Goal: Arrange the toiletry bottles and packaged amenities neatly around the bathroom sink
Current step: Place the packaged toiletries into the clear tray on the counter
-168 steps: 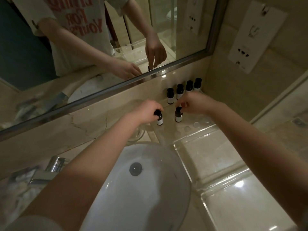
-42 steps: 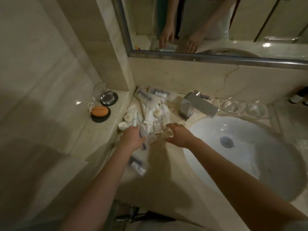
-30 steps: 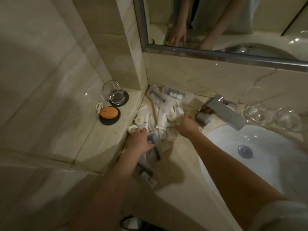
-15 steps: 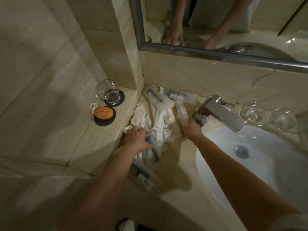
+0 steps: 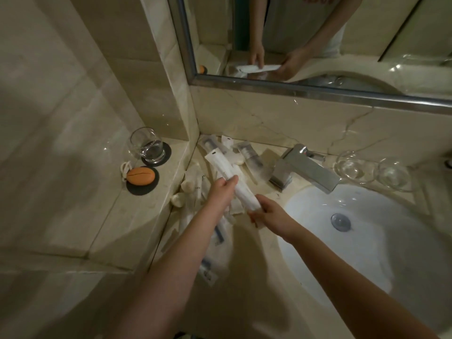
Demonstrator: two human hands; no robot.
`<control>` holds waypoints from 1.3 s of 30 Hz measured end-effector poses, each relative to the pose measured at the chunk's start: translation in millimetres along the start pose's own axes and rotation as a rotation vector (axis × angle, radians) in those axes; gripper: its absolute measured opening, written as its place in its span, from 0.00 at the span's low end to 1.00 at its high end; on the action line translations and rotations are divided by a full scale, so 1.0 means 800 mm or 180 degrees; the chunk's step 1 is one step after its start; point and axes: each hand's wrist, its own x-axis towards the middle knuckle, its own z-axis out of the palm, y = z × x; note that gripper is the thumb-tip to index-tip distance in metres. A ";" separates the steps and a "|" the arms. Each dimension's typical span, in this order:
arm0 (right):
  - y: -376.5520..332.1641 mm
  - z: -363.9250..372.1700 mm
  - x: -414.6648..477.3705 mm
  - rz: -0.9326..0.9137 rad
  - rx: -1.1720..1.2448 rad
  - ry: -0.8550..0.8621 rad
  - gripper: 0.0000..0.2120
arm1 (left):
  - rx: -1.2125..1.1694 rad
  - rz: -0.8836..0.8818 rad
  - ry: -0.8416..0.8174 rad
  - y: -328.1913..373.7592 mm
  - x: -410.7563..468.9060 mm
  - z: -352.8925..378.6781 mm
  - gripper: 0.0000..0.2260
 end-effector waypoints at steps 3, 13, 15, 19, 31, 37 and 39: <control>0.000 -0.008 0.015 0.0017 -0.0196 0.0053 0.08 | -0.0174 0.0003 0.0390 0.005 0.000 -0.017 0.17; 0.010 0.016 0.121 0.0807 -0.1471 0.0700 0.29 | 0.0085 0.0218 0.0935 0.004 0.026 -0.086 0.15; 0.007 0.025 0.135 0.0975 -0.1340 0.0705 0.26 | 0.0092 0.0189 0.0883 0.005 0.025 -0.087 0.13; -0.001 0.020 0.142 0.1220 -0.1098 0.0587 0.21 | 0.0110 0.0288 0.0908 0.004 0.024 -0.086 0.12; -0.022 -0.019 0.059 0.0707 -0.1019 0.0675 0.12 | 0.0073 0.0357 0.0587 0.011 -0.010 -0.057 0.10; -0.024 -0.036 -0.026 0.0256 -0.0305 0.0809 0.11 | 0.0232 0.0508 0.0390 0.019 -0.034 -0.023 0.13; -0.023 -0.044 -0.055 0.0127 -0.0052 0.0776 0.10 | 0.0233 0.0574 0.0332 0.023 -0.046 -0.006 0.13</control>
